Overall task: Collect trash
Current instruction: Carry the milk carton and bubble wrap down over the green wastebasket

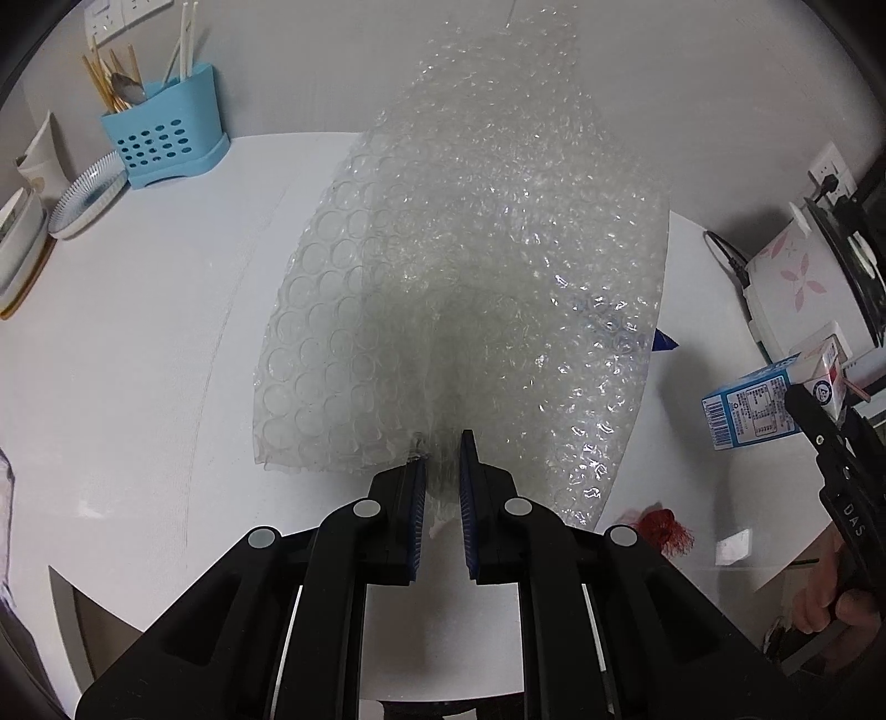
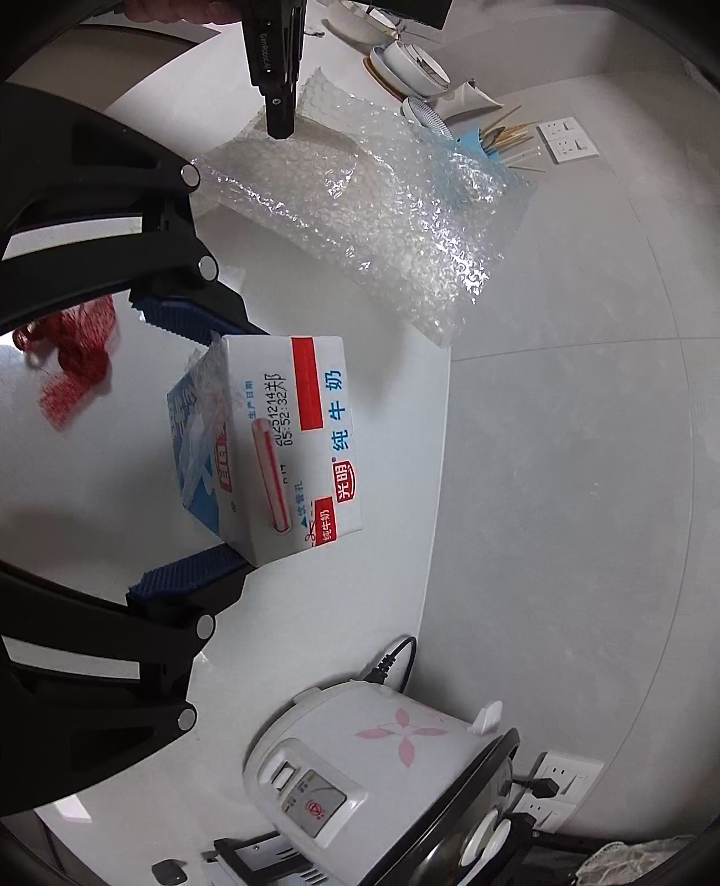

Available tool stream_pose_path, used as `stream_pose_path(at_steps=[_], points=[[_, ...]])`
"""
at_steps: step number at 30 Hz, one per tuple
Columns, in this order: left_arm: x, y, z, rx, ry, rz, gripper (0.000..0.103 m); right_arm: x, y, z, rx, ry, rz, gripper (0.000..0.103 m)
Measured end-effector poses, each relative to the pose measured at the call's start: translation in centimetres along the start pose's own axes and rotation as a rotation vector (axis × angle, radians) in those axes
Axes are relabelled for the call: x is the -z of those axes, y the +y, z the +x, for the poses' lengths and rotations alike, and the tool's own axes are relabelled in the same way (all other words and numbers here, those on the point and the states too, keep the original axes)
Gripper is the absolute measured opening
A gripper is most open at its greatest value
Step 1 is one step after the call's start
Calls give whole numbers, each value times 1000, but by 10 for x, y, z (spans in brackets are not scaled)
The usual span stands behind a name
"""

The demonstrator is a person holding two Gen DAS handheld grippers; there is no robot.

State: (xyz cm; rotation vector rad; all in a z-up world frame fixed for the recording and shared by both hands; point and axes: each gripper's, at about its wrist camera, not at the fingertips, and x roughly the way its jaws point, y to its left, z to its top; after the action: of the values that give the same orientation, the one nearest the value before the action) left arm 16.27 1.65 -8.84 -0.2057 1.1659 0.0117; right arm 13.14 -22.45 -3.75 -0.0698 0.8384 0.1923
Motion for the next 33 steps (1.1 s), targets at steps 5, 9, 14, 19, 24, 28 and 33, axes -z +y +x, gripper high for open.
stream_pose_path(at_steps=[5, 9, 14, 19, 24, 28, 33], points=[[20, 9, -17, 11, -14, 25, 10, 14, 18, -24, 2, -14, 10, 63], [42, 19, -31, 21, -19, 34, 10, 29, 36, -43, 0, -24, 5, 63], [71, 29, -46, 36, -25, 49, 10, 48, 57, -65, -6, -31, 2, 63], [101, 38, -58, 47, -26, 54, 10, 67, 76, -83, -15, -40, 7, 63], [136, 45, -67, 60, -12, 69, 10, 87, 95, -96, -17, -33, -7, 63], [161, 50, -75, 71, -8, 81, 10, 103, 105, -106, -21, -23, -1, 63], [191, 56, -83, 84, 5, 106, 10, 123, 114, -117, -27, -12, -2, 63]])
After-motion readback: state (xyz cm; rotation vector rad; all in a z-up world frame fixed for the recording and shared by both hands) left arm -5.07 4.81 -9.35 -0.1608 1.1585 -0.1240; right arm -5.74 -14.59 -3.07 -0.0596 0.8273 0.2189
